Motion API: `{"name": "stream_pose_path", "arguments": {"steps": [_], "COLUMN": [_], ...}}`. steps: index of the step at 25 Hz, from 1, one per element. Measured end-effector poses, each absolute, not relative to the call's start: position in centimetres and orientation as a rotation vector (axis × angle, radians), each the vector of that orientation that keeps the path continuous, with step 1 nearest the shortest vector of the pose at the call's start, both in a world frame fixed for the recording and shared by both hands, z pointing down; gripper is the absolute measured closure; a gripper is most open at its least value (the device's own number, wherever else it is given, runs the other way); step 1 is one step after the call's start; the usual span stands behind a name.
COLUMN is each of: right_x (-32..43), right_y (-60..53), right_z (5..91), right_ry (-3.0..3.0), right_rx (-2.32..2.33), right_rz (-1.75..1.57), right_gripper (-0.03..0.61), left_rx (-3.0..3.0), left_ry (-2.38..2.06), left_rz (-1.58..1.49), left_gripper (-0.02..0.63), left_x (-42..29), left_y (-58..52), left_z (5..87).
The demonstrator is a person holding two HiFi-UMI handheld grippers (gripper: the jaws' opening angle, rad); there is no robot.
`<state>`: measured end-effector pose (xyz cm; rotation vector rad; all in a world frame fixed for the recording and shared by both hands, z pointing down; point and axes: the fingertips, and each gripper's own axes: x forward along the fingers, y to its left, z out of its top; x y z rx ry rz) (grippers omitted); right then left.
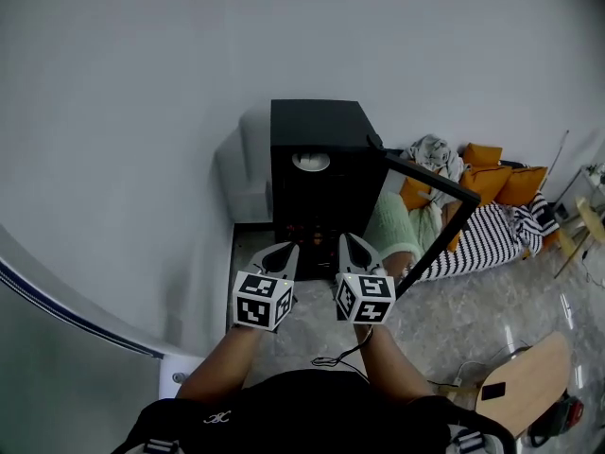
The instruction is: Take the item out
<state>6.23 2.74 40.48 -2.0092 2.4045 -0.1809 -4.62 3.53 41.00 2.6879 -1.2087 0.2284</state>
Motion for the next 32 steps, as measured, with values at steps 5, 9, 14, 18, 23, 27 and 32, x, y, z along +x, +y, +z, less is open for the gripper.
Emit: {"name": "stream_pose_path", "arguments": {"steps": [5, 9, 14, 18, 23, 27, 32], "right_x": [4.9, 4.7, 5.1, 5.6, 7.0, 8.3, 10.3], "right_y": [1.9, 0.6, -1.9, -5.1, -9.8, -13.0, -17.1], "right_z": [41.6, 42.7, 44.3, 45.2, 45.3, 45.2, 44.8], "right_ry": [2.398, 2.398, 2.393, 2.41, 2.427, 2.474, 2.489], "right_rx": [-2.048, -2.074, -2.073, -2.051, -2.04, -2.035, -1.982], "right_rz": [-0.207, -0.237, -0.307, -0.333, -0.355, -0.305, -0.284], "right_gripper": [0.571, 0.571, 0.571, 0.571, 0.571, 0.571, 0.571], "left_rx": [2.677, 2.665, 2.629, 2.617, 2.612, 2.59, 2.558], "left_ry": [-1.169, -1.159, -1.187, -1.206, -1.215, -1.247, -1.275], "left_rz": [0.246, 0.244, 0.248, 0.248, 0.258, 0.251, 0.261], "left_gripper": [0.614, 0.614, 0.614, 0.614, 0.614, 0.614, 0.614], "left_x": [-6.1, -6.9, -7.7, -7.5, -6.3, -5.3, -3.2], "left_y": [2.5, 1.4, -0.8, -3.5, -7.5, -10.8, -14.5], "left_z": [42.2, 42.9, 44.0, 44.6, 44.2, 43.8, 44.4]}}
